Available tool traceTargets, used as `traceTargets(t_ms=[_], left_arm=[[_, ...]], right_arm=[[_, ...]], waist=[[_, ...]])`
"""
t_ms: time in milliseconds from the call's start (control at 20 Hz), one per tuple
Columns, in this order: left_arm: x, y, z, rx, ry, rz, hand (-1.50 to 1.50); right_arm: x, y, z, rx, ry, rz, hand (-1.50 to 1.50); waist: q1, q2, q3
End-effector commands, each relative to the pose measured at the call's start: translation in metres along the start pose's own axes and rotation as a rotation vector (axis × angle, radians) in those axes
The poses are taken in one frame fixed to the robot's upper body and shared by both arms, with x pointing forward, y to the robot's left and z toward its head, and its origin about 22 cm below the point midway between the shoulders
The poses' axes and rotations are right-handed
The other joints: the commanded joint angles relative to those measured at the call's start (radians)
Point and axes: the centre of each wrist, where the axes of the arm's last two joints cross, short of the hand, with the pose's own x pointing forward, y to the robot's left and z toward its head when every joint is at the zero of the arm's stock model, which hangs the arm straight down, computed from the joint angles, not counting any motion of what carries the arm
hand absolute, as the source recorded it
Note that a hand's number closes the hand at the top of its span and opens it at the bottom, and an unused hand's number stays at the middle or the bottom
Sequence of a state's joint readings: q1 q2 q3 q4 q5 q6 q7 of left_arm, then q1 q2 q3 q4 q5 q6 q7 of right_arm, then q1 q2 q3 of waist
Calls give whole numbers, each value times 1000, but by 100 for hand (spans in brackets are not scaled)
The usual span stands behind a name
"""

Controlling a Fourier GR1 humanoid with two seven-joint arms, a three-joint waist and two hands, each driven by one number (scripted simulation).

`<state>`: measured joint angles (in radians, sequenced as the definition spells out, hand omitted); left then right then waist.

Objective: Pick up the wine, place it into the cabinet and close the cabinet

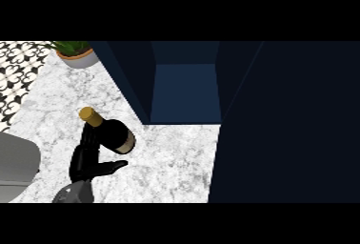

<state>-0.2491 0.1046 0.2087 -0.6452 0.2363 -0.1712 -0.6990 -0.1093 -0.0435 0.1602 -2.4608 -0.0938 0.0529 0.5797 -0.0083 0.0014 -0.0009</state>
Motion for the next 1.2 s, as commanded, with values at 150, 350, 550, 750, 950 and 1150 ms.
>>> traceTargets(t_ms=[150,350,550,750,950,1150], left_arm=[[-10,19,-2,-28,14,89,-150],[-23,1,5,-48,-9,125,-150],[-13,-11,-21,-39,-39,100,-150],[-24,-28,-17,-59,-49,125,-150],[-16,-24,-26,-36,-83,98,-150],[-22,-30,-22,-9,-104,121,150]], right_arm=[[14,6,10,24,-24,-6,-150],[26,0,12,7,-11,-2,-150],[16,-9,23,29,-17,11,-150],[10,-9,6,25,-11,-8,-150],[9,-10,18,22,0,-8,-150],[-2,-7,1,28,2,-21,-150]], waist=[[-4,2,-1],[-1,0,0],[-8,2,0],[-13,5,-1],[-7,2,0],[-9,5,-1]])
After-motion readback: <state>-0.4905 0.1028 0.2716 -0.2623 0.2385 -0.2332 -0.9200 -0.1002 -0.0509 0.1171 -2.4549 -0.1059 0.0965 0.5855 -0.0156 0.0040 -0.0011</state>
